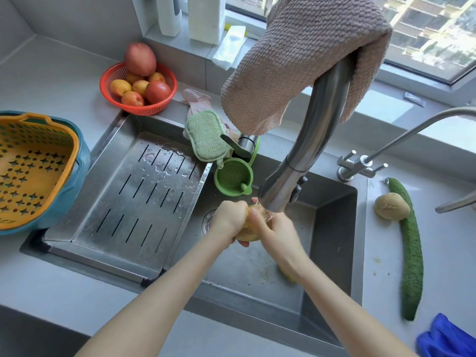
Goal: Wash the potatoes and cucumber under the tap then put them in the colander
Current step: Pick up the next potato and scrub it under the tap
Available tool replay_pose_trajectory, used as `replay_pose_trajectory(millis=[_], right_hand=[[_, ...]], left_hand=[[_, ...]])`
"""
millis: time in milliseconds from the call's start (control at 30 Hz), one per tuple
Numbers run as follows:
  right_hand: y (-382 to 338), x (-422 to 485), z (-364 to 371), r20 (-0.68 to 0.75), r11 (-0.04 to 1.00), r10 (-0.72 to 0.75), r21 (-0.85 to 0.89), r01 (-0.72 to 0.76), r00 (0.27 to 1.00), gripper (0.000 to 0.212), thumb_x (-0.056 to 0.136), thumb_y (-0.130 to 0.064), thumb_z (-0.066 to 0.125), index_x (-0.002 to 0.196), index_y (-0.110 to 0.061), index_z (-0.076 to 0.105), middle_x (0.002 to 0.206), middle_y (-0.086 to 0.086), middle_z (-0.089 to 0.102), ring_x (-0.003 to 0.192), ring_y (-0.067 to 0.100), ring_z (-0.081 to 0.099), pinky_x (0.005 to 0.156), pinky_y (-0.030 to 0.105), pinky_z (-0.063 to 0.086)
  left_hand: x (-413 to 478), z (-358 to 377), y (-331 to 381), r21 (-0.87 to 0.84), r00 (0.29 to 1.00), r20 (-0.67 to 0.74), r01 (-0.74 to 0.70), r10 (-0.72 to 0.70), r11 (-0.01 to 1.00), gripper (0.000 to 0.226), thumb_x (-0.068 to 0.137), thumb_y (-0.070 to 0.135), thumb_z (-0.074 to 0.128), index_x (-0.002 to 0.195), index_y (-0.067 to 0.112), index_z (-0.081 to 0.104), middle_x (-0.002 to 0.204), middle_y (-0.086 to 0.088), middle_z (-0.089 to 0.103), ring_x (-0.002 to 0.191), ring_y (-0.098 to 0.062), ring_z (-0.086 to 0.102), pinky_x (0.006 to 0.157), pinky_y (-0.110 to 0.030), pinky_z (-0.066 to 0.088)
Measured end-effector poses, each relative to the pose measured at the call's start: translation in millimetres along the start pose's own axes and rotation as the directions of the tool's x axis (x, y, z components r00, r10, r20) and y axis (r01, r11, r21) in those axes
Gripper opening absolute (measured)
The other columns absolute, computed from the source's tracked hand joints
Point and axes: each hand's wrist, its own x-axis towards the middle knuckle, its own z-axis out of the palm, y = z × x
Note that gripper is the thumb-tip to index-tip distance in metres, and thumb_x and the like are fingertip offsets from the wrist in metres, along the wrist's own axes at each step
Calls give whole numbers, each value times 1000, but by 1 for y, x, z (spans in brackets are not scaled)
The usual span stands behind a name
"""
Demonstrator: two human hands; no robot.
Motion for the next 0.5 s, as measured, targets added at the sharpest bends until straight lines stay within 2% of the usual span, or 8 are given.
replay_pose_trajectory(millis=[100, 133, 200, 267, 367, 400, 467, 500], right_hand=[[-9, 12, 14, -105, 858, 263, 481, -182, 959, 15, 83, -19, 59, 74, -9, 53, 58, 3, 55, 46, 10, 49, 40, 19, 40], [-13, 16, 14, -106, 809, 342, 538, -236, 934, 16, 81, -12, 59, 68, -11, 50, 53, 0, 51, 46, 11, 44, 38, 16, 36], [-19, 22, 10, -16, 730, 450, 582, -358, 893, 26, 84, -4, 55, 61, -14, 46, 43, -4, 48, 43, 13, 41, 38, 13, 34], [-23, 25, 3, 127, 648, 534, 573, -501, 836, 27, 88, -7, 52, 62, -12, 50, 42, 0, 54, 46, 16, 49, 44, 20, 44], [-26, 26, -12, 431, 525, 581, 449, -723, 690, 26, 91, -24, 51, 72, -10, 60, 55, 6, 66, 61, 21, 62, 55, 31, 54], [-26, 26, -14, 497, 516, 566, 408, -753, 657, 30, 92, -30, 49, 74, -9, 61, 59, 8, 67, 61, 22, 64, 52, 30, 56], [-27, 26, -15, 523, 550, 545, 367, -750, 656, 35, 93, -32, 44, 71, -7, 58, 54, 10, 63, 45, 21, 61, 35, 20, 47], [-28, 26, -12, 447, 619, 543, 358, -699, 711, 35, 92, -28, 43, 66, -8, 54, 49, 9, 58, 35, 17, 54, 31, 14, 37]], left_hand=[[-16, 17, 0, 157, 942, -199, -242, 271, 957, 35, 90, 18, 39, 70, -2, 60, 82, -27, 68, 72, -40, 66, 55, -32, 50], [-21, 20, -1, 232, 898, -257, -301, 357, 925, 36, 91, 16, 39, 71, -3, 61, 83, -27, 68, 78, -40, 64, 63, -34, 49], [-24, 20, -5, 399, 786, -305, -407, 538, 822, 35, 93, 16, 41, 72, -3, 62, 81, -24, 68, 78, -39, 60, 61, -35, 38], [-21, 13, -12, 572, 624, -234, -531, 745, 625, 33, 87, 17, 42, 62, 1, 57, 63, -19, 64, 59, -38, 59, 50, -30, 30], [-11, 3, -26, 708, 223, -19, -685, 975, 171, 24, 75, 17, 43, 57, 5, 52, 48, -10, 51, 39, -29, 48, 41, -22, 29], [-7, 0, -30, 688, 137, 40, -722, 990, 72, 21, 76, 16, 44, 60, 5, 54, 49, -9, 50, 40, -28, 47, 41, -23, 30], [-1, -4, -31, 603, 129, 37, -794, 991, 81, 20, 79, 13, 44, 64, 6, 54, 52, -9, 50, 44, -28, 47, 46, -29, 30], [0, -3, -30, 549, 207, -33, -814, 978, 191, 22, 82, 14, 42, 63, 8, 51, 53, -9, 51, 45, -29, 48, 49, -31, 28]])
